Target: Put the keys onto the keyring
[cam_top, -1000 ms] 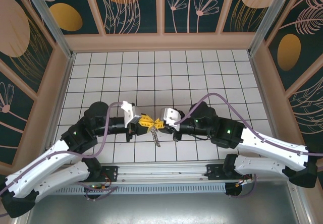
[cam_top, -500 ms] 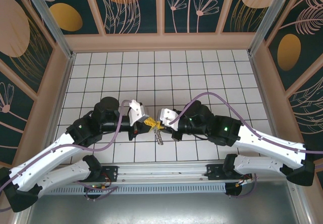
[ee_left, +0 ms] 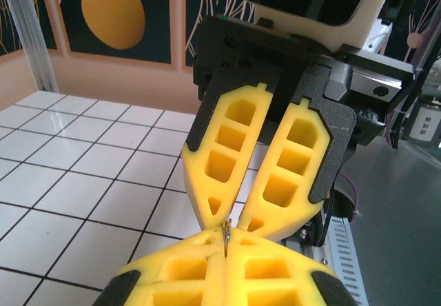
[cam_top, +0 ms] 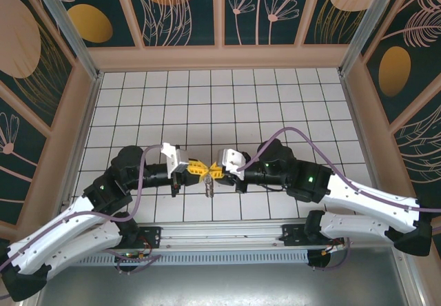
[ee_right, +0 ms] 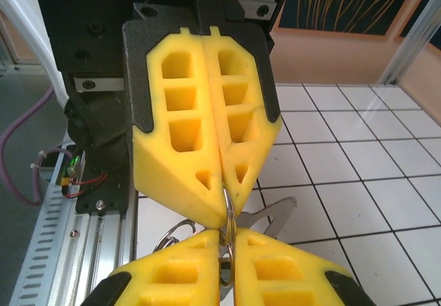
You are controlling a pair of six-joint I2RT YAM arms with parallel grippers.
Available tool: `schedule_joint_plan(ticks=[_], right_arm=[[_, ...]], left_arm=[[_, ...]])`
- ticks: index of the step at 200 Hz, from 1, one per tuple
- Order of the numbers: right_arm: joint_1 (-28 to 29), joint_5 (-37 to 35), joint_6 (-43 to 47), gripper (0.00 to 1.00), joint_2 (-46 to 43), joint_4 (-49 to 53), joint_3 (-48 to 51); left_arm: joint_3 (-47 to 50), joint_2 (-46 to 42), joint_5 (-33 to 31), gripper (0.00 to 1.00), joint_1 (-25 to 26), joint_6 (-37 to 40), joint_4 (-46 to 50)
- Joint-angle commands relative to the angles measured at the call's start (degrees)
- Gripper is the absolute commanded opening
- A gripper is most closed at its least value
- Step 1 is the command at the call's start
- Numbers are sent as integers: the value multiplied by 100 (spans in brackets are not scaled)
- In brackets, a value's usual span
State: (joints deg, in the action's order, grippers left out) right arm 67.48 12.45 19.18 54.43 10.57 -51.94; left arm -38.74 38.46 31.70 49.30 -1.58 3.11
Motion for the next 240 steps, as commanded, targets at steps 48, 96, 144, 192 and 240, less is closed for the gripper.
schedule_joint_plan(ticks=[48, 96, 144, 192, 240], right_arm=[[2, 346, -159, 17, -20, -296, 250], [3, 253, -173, 2, -191, -390, 330], [-4, -206, -132, 0, -407, -331, 346], [-6, -781, 78, 0, 19, 450, -101], [19, -959, 259, 0, 402, 1026, -590]], left_arm=[[156, -128, 250, 0, 32, -348, -1374], [394, -42, 382, 0, 36, -591, -1875], [88, 16, 371, 0, 34, -295, -915], [-839, 485, -185, 9, 29, 513, 1180], [-1061, 784, -374, 15, 36, 833, 1921]])
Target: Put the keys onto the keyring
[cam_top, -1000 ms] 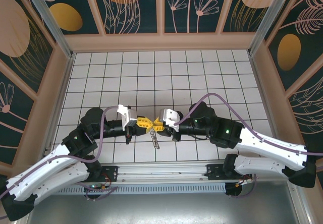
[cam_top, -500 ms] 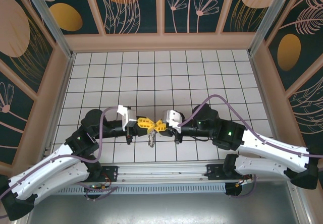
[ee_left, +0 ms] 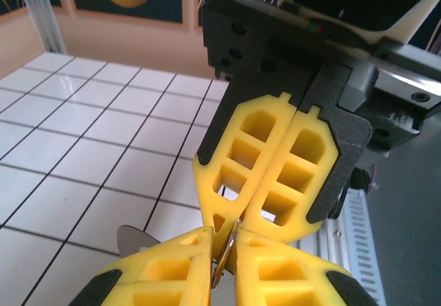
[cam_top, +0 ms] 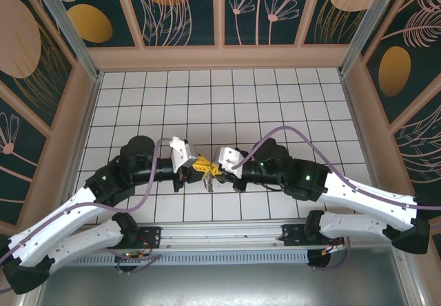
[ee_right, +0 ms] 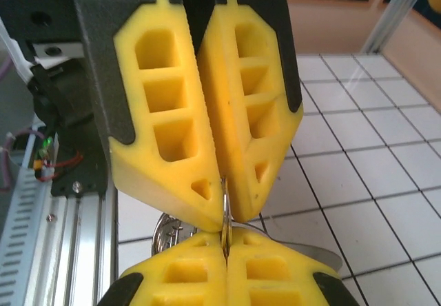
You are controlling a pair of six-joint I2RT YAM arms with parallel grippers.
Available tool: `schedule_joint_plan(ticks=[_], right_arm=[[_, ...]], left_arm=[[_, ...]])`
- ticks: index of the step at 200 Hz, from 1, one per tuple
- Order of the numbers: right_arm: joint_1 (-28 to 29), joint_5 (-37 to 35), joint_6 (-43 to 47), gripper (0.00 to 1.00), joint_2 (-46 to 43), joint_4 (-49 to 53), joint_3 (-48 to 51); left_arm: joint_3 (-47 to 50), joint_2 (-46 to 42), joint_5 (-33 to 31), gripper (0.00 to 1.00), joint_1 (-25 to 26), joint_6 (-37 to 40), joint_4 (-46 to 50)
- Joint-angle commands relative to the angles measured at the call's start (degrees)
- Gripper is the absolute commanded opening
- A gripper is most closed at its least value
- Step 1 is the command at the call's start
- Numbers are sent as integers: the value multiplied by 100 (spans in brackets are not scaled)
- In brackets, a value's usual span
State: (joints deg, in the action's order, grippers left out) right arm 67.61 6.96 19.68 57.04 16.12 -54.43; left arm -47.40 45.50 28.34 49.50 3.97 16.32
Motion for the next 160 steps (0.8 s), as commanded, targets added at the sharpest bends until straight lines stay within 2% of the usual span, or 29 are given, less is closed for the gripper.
schedule_joint_plan(ticks=[1, 27, 46, 73, 110, 140, 160], right_arm=[[6, -413, 210, 0, 146, 488, -349], [33, -465, 272, 0, 328, 687, -522], [60, -483, 282, 0, 462, 756, -583], [79, -437, 260, 0, 471, 685, -558], [79, -276, 74, 0, 40, 207, -196], [68, 96, -111, 11, -450, -441, 284], [52, 286, -173, 13, -562, -655, 424]], left_arm=[[-198, 81, -38, 15, 16, 274, 610], [-143, 89, -6, 10, 11, 273, 644], [-126, 92, 19, 0, 15, 279, 632], [-20, -23, 239, 0, 14, 165, 356], [635, -570, 486, 0, 16, -507, -1076], [1144, -972, 513, 0, 12, -1015, -2248], [1330, -1091, 532, 0, 16, -1210, -2732]])
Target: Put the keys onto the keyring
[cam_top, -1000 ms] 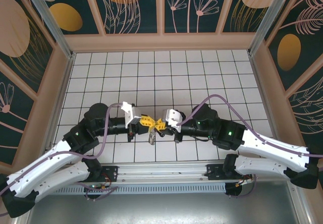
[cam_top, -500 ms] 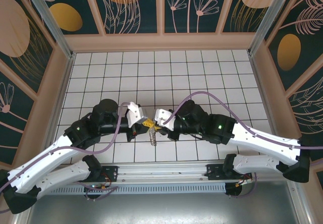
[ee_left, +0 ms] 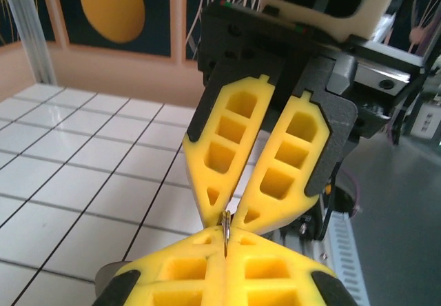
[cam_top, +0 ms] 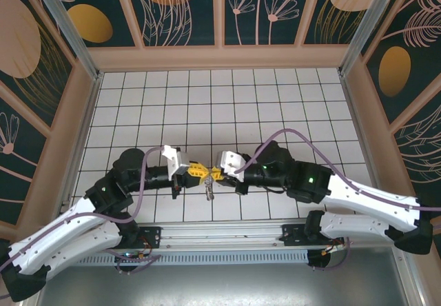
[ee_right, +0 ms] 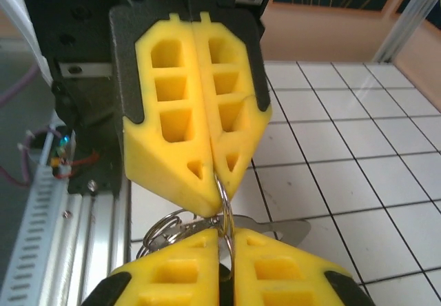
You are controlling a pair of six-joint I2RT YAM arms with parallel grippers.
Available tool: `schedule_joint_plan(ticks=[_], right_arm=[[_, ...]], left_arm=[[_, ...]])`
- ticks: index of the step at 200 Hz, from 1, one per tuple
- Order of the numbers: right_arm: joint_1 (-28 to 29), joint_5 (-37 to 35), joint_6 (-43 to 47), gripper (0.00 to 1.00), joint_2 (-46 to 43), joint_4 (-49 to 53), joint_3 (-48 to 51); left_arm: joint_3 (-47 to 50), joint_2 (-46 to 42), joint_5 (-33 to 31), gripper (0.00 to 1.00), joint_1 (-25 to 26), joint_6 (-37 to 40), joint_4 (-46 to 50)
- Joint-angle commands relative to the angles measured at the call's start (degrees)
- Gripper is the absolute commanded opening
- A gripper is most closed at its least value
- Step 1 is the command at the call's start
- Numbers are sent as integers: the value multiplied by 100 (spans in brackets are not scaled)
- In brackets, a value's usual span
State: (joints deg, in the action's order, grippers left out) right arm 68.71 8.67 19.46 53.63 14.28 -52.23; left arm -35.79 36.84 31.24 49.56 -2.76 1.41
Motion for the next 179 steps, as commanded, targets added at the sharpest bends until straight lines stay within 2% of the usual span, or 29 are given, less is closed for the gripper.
schedule_joint_plan(ticks=[1, 65, 88, 100, 179], right_arm=[[-58, 116, -157, 13, -226, -480, 208], [-74, 388, -200, 15, -181, -652, 334], [-69, 417, -215, 7, -347, -756, 418], [-75, 410, -230, 7, -420, -787, 457], [-79, -76, -643, 37, -785, -798, 351]], left_arm=[[174, -228, 246, 0, 10, -548, -1258], [204, -221, 270, 0, 10, -699, -1575], [213, -212, 237, 0, 2, -716, -1569], [210, -207, 239, 0, 9, -717, -1563], [107, -148, 171, 0, 11, -499, -1257]])
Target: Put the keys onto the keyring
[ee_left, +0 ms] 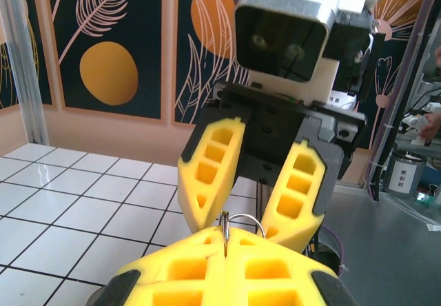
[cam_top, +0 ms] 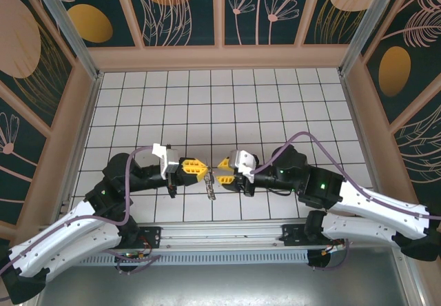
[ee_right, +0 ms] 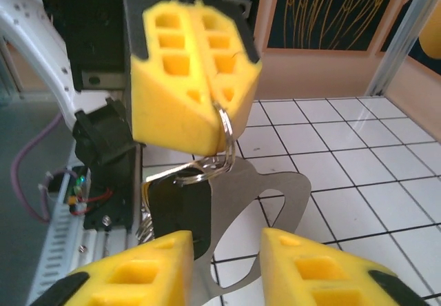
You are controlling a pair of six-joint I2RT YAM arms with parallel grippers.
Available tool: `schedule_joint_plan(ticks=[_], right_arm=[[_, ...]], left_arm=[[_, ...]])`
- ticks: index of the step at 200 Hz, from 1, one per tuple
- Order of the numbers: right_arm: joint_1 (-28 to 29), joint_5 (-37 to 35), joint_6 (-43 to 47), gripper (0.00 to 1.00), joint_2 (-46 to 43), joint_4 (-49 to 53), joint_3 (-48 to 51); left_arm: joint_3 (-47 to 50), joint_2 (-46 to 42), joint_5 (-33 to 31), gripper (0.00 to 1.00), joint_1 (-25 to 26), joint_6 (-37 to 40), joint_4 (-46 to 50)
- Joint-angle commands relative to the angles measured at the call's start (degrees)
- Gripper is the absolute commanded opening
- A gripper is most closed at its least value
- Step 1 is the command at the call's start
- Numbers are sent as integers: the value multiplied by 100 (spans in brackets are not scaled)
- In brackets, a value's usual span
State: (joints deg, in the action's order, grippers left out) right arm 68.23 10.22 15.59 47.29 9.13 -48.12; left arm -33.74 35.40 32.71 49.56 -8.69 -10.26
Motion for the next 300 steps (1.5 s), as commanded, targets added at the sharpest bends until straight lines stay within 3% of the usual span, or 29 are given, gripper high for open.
schedule_joint_plan(ticks=[1, 47, 300], right_arm=[[-34, -240, -262, 37, -155, -281, -68], [-42, -222, -627, 42, 15, -260, -312], [-103, -108, -764, 36, 421, -310, -548]], left_arm=[[-98, -1, 25, 0, 10, 99, -90], [-89, 83, -6, 0, 10, 192, 33], [-48, -15, -120, 0, 8, 385, 244]])
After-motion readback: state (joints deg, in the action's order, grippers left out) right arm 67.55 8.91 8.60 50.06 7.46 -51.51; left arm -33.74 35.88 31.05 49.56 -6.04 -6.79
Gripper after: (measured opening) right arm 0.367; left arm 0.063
